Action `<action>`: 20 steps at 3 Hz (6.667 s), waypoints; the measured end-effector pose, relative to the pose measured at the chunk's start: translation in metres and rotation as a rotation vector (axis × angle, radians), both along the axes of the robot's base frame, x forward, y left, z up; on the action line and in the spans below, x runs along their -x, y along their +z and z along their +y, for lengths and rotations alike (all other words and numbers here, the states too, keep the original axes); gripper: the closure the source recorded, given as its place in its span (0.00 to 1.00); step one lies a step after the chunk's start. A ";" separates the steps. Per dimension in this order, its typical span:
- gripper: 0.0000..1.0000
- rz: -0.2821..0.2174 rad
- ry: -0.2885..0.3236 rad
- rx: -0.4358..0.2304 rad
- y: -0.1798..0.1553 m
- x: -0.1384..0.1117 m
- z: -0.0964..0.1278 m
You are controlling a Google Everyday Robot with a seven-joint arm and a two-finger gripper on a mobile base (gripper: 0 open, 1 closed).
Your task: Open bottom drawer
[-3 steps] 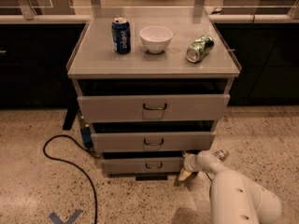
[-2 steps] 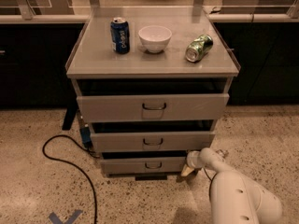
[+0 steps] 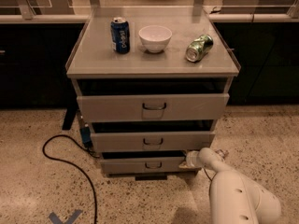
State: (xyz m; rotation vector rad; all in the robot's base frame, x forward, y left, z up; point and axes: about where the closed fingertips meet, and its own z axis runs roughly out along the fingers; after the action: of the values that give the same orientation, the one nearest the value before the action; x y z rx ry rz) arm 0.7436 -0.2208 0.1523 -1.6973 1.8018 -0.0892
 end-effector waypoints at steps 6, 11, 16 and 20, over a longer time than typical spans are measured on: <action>1.00 -0.007 -0.032 0.090 0.007 0.034 -0.016; 1.00 -0.101 -0.004 0.130 0.018 0.073 -0.017; 1.00 -0.309 -0.058 0.161 0.040 0.202 -0.033; 0.35 -0.360 -0.080 0.159 0.041 0.248 -0.028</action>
Offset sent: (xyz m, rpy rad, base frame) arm 0.0000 0.0000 0.0000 0.0000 0.0000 0.0000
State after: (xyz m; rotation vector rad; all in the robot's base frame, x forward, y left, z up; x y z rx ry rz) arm 0.4952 -0.2487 0.1930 -1.5932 1.6228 -0.5509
